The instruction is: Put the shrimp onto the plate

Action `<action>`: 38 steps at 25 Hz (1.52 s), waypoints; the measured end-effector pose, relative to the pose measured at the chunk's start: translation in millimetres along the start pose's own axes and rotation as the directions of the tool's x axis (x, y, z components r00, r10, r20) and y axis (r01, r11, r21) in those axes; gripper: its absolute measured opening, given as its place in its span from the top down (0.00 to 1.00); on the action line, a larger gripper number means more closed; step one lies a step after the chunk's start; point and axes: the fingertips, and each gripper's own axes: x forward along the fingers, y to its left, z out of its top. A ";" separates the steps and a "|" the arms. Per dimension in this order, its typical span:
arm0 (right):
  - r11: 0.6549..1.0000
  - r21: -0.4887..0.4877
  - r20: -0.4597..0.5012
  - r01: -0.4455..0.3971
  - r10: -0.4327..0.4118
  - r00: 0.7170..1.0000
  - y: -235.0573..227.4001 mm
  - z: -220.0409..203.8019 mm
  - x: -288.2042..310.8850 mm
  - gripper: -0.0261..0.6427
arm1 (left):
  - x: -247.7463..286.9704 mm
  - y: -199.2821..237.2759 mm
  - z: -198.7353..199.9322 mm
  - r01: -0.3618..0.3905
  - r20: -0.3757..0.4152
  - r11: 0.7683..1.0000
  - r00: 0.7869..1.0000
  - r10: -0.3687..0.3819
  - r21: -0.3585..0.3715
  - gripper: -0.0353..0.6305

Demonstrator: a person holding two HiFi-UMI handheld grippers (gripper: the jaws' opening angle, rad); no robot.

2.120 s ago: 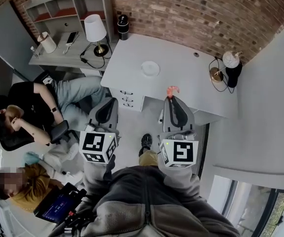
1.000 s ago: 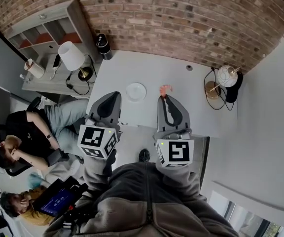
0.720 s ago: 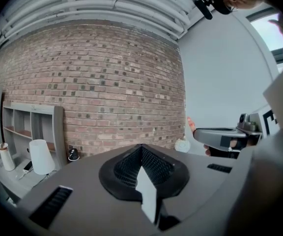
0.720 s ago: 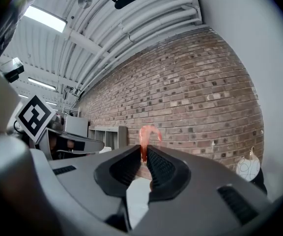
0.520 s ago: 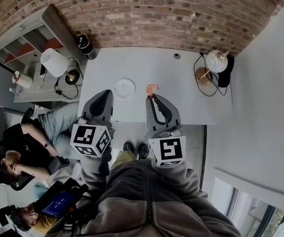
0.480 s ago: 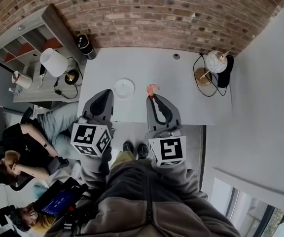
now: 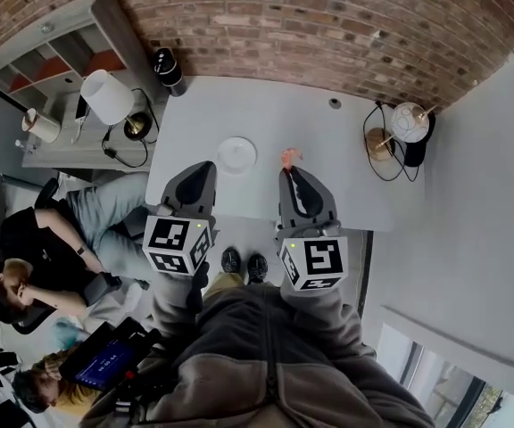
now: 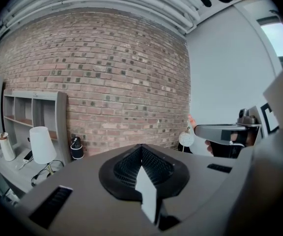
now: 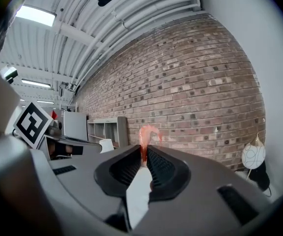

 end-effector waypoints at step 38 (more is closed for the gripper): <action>0.991 0.028 -0.430 -0.130 0.129 0.893 56.7 -208.2 96.3 0.91 | 11.0 82.7 -220.2 -0.105 -0.365 0.973 0.931 0.024 -0.206 0.94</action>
